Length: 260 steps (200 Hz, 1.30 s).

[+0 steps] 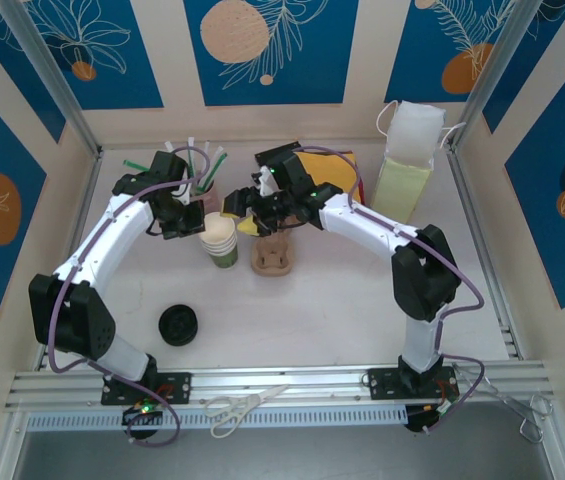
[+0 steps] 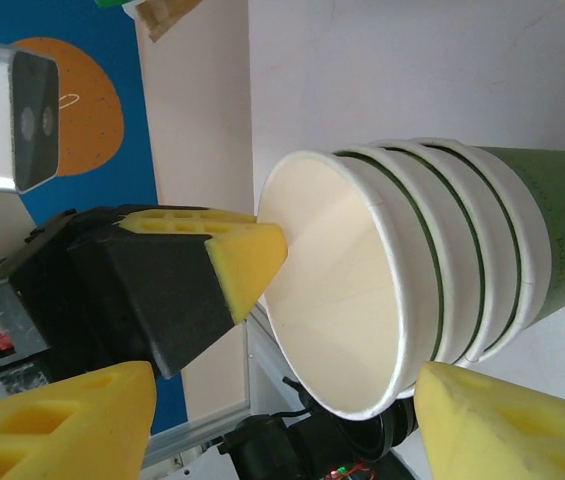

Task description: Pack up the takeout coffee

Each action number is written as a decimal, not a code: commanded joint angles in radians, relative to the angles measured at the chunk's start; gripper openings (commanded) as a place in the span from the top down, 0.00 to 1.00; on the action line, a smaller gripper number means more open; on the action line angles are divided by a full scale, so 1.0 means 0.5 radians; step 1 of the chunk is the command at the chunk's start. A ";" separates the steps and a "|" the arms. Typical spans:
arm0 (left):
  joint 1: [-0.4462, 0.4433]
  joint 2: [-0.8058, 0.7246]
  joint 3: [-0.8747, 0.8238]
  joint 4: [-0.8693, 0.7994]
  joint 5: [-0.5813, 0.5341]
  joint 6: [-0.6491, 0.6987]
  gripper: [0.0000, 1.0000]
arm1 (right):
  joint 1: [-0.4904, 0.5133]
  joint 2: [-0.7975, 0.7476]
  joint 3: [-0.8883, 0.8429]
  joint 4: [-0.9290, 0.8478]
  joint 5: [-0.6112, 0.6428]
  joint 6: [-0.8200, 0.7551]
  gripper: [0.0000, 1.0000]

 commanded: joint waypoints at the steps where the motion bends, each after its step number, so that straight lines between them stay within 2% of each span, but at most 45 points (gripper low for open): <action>1: 0.016 -0.050 -0.012 0.017 0.056 0.012 1.00 | 0.002 0.040 0.075 0.001 -0.066 0.044 0.31; 157: 0.016 -0.085 0.016 0.014 0.106 -0.031 1.00 | 0.010 0.157 0.111 -0.033 -0.129 0.038 0.29; 223: 0.017 -0.096 0.070 -0.008 0.140 -0.060 1.00 | 0.021 0.196 0.145 -0.120 -0.117 -0.010 0.24; 260: 0.015 -0.095 0.088 -0.063 0.081 -0.041 1.00 | 0.015 0.149 0.162 -0.145 -0.112 -0.043 0.24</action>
